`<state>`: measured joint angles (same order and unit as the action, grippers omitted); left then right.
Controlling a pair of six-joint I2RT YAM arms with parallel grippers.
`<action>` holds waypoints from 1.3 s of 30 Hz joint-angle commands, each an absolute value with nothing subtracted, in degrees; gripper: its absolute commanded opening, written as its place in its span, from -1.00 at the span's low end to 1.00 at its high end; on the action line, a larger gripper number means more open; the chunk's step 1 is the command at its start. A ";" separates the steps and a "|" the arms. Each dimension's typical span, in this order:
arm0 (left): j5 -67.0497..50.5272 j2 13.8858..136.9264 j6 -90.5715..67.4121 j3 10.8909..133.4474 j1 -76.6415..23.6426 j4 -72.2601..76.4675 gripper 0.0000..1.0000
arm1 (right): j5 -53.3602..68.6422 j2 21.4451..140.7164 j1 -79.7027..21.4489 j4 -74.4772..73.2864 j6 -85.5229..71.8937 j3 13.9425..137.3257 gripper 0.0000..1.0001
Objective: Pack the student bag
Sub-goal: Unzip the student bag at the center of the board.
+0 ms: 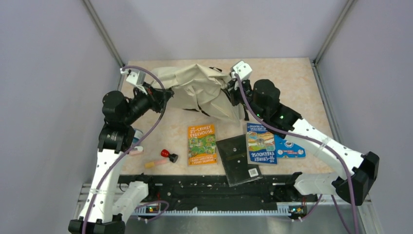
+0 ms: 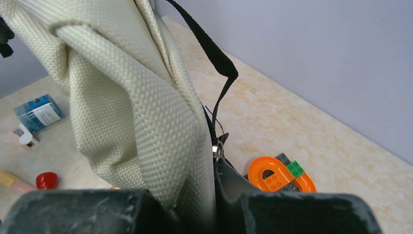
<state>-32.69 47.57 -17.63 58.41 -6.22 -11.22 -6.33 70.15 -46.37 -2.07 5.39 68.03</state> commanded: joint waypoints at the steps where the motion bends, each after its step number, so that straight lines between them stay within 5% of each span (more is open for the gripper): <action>1: -35.03 48.31 -17.69 60.25 -6.24 -9.23 -1.00 | -13.01 66.87 -44.93 3.07 4.31 67.14 -1.00; 31: -9.17 57.26 -16.96 62.14 -5.71 -21.88 -1.00 | -15.43 67.90 -30.97 0.17 -9.34 57.56 -1.00; 33: -11.79 57.35 -17.18 61.78 -5.71 -21.15 -1.00 | -14.38 67.98 -30.94 0.17 -9.32 57.88 -0.70; 36: -18.06 56.73 -17.93 60.43 -5.71 -17.54 -1.00 | -12.47 67.92 -30.94 -1.61 -8.85 59.31 0.03; 39: -22.27 56.72 -18.98 59.72 -5.71 -15.62 -1.00 | -12.81 67.13 -30.94 -4.26 -9.16 61.18 0.38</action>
